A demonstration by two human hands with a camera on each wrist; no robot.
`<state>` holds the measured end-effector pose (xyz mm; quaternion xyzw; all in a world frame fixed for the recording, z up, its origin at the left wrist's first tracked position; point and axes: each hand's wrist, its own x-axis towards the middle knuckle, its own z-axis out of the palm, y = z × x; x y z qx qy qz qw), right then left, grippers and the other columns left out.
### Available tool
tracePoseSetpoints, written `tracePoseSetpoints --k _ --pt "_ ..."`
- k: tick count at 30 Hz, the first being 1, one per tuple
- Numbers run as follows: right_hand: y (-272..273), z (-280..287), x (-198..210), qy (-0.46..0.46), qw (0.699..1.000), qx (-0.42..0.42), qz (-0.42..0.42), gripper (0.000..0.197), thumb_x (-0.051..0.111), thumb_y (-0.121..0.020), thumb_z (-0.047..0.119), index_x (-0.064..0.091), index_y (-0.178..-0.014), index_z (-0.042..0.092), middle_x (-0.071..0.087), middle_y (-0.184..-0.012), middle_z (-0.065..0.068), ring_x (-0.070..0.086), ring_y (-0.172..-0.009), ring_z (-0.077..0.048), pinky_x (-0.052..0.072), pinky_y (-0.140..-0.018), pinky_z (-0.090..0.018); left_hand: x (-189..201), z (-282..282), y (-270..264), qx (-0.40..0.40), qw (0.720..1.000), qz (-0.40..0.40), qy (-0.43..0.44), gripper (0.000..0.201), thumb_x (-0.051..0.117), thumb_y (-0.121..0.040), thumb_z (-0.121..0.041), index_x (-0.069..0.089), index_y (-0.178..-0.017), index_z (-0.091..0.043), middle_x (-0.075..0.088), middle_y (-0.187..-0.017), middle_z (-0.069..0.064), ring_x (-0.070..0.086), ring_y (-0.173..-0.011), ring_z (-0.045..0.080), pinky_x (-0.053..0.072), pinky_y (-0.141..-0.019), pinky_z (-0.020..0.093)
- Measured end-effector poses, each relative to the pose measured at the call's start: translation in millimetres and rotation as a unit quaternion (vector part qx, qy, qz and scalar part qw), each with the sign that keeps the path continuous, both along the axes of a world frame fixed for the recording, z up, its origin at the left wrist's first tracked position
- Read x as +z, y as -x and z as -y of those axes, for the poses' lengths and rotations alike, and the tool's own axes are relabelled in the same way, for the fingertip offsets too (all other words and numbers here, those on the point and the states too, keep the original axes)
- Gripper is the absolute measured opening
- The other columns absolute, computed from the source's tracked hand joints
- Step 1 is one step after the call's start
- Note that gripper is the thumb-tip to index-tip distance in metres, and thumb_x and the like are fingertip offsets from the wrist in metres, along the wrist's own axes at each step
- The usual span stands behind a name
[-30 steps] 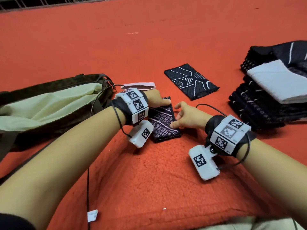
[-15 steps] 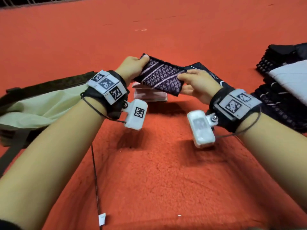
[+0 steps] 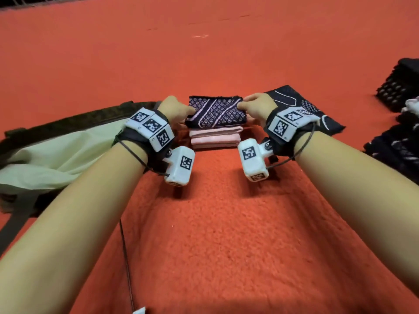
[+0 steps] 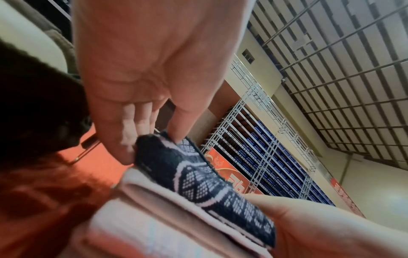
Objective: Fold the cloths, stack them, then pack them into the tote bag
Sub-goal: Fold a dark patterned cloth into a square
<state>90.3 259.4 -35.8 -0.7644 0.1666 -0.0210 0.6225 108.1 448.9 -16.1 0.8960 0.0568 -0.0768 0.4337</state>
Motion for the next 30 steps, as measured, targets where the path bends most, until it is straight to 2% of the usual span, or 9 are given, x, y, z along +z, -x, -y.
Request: tracePoseSetpoints --k 3,8,12,14,16,19,23,26,30 --pt "0 4 -7 0.011 1.000 0.008 0.004 0.018 0.067 -0.083 0.009 0.055 -0.074 0.018 0.054 -0.070 0.000 0.052 -0.063 -0.012 0.044 -0.058 -0.023 1 -7 6 -0.001 1.000 0.012 -0.005 0.014 0.066 -0.084 -0.013 0.064 -0.073 -0.006 0.060 -0.048 -0.002 0.053 -0.034 0.006 0.053 -0.049 0.024" --pt "12 6 -13 0.035 0.999 0.013 0.013 0.017 0.066 -0.085 0.013 0.064 -0.101 0.012 0.057 -0.073 -0.001 0.048 -0.056 -0.009 0.042 -0.053 -0.018 5 -7 24 -0.004 1.000 0.001 0.006 0.021 0.068 -0.084 -0.011 0.064 -0.097 0.005 0.064 -0.072 0.014 0.056 -0.034 0.012 0.054 -0.044 0.029" --pt "16 6 -16 0.106 0.994 0.014 0.036 0.026 0.065 -0.085 0.019 0.066 -0.109 0.009 0.057 -0.069 0.003 0.048 -0.059 -0.007 0.046 -0.067 -0.023 2 -6 30 0.002 1.000 -0.002 -0.006 0.032 0.065 -0.086 -0.012 0.061 -0.108 0.010 0.066 -0.078 0.021 0.059 -0.046 0.022 0.057 -0.059 0.042" --pt "19 3 -16 0.162 0.985 0.027 0.047 0.033 0.062 -0.087 0.022 0.064 -0.117 0.009 0.068 -0.095 -0.004 0.061 -0.083 -0.016 0.047 -0.087 -0.031 1 -1 33 -0.002 0.997 0.040 -0.064 0.043 0.061 -0.087 -0.017 0.052 -0.124 0.001 0.063 -0.096 0.016 0.064 -0.073 0.024 0.054 -0.078 0.043" --pt "23 1 -13 0.220 0.972 0.051 0.060 0.035 0.056 -0.090 0.021 0.061 -0.123 0.012 0.065 -0.118 -0.008 0.059 -0.110 -0.022 0.040 -0.096 -0.027 2 6 37 -0.038 0.980 0.131 -0.147 0.054 0.058 -0.087 -0.021 0.038 -0.135 -0.007 0.046 -0.130 0.014 0.047 -0.120 0.027 0.036 -0.104 0.038" --pt "26 0 -11 0.254 0.963 0.067 0.066 0.030 0.051 -0.092 0.021 0.064 -0.120 0.016 0.066 -0.119 -0.008 0.057 -0.115 -0.023 0.040 -0.092 -0.024 1 19 42 -0.136 0.952 0.198 -0.193 0.056 0.052 -0.092 -0.027 0.032 -0.142 -0.013 0.023 -0.151 0.014 0.017 -0.143 0.025 0.016 -0.116 0.036" --pt "25 0 -13 0.280 0.954 0.089 0.061 0.040 0.042 -0.097 0.023 0.050 -0.134 0.010 0.055 -0.133 -0.014 0.048 -0.126 -0.027 0.035 -0.100 -0.028 -12 32 42 -0.171 0.949 0.048 -0.259 0.063 0.034 -0.098 -0.044 0.011 -0.151 -0.018 -0.003 -0.158 0.012 -0.010 -0.145 0.030 0.002 -0.118 0.045" --pt "27 -4 -12 0.325 0.931 0.127 0.106 0.050 0.036 -0.100 0.023 0.026 -0.147 0.010 0.033 -0.149 -0.017 0.030 -0.138 -0.027 0.023 -0.112 -0.031 -17 33 41 -0.174 0.949 0.007 -0.262 0.065 0.027 -0.098 -0.049 0.002 -0.151 -0.022 -0.010 -0.158 0.009 -0.015 -0.144 0.029 -0.002 -0.118 0.045" --pt "26 -7 -15 0.357 0.908 0.208 0.062 0.047 0.027 -0.102 0.023 0.026 -0.148 0.011 0.016 -0.157 -0.013 0.013 -0.146 -0.021 0.011 -0.116 -0.028 -18 32 37 -0.176 0.948 -0.024 -0.265 0.064 0.025 -0.098 -0.051 0.000 -0.151 -0.026 -0.009 -0.158 0.008 -0.016 -0.144 0.028 -0.007 -0.117 0.041"
